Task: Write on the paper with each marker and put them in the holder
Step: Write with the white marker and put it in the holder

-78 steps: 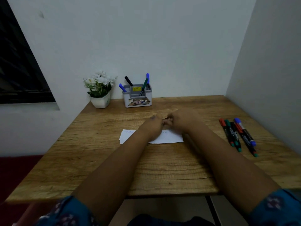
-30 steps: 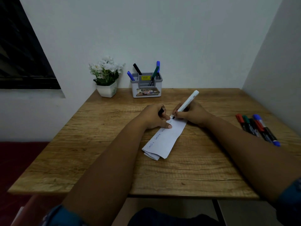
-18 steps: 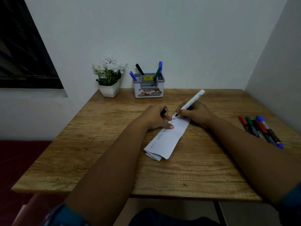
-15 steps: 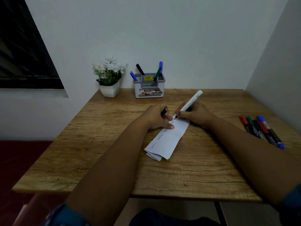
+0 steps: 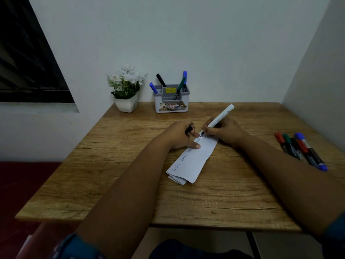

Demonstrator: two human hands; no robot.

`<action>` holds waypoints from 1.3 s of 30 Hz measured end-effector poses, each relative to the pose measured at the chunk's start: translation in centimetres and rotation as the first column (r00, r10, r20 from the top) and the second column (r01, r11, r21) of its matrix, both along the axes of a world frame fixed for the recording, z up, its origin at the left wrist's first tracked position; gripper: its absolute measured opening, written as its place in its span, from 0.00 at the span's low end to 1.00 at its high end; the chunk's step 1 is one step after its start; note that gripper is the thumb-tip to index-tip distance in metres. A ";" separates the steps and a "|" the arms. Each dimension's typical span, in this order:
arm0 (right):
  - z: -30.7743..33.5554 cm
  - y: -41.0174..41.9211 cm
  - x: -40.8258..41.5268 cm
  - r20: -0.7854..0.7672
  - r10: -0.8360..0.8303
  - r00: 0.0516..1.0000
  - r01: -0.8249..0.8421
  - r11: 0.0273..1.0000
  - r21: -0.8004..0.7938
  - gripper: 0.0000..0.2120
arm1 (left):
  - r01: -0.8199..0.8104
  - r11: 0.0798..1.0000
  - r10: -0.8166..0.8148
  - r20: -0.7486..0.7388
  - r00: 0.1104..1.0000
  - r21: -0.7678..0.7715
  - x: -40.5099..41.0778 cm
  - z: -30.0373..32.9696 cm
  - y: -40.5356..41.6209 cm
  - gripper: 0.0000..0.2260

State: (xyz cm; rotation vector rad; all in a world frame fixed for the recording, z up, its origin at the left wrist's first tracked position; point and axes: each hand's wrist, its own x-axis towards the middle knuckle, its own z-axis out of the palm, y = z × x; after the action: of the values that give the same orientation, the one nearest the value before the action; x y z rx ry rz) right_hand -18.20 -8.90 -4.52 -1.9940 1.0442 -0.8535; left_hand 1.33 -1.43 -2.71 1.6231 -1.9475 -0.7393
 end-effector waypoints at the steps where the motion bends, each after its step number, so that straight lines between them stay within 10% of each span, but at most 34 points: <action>1: 0.0 0.0 0.0 -0.010 0.004 1.000 -0.004 1.000 -0.001 0.03 | 0.003 1.000 -0.003 0.002 1.000 0.001 0.0 0.0 0.0 0.19; 39: -0.2 -0.1 0.0 0.050 -0.113 0.992 0.112 0.994 0.007 0.02 | 0.013 0.999 -0.015 0.043 0.999 0.049 0.3 -0.6 -1.3 0.22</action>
State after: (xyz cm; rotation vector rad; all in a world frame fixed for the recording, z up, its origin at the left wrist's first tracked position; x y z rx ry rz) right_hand -18.23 -9.00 -4.69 -1.9154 1.1372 -0.9556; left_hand 1.65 -2.73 -3.32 1.6685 -1.9872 -0.7688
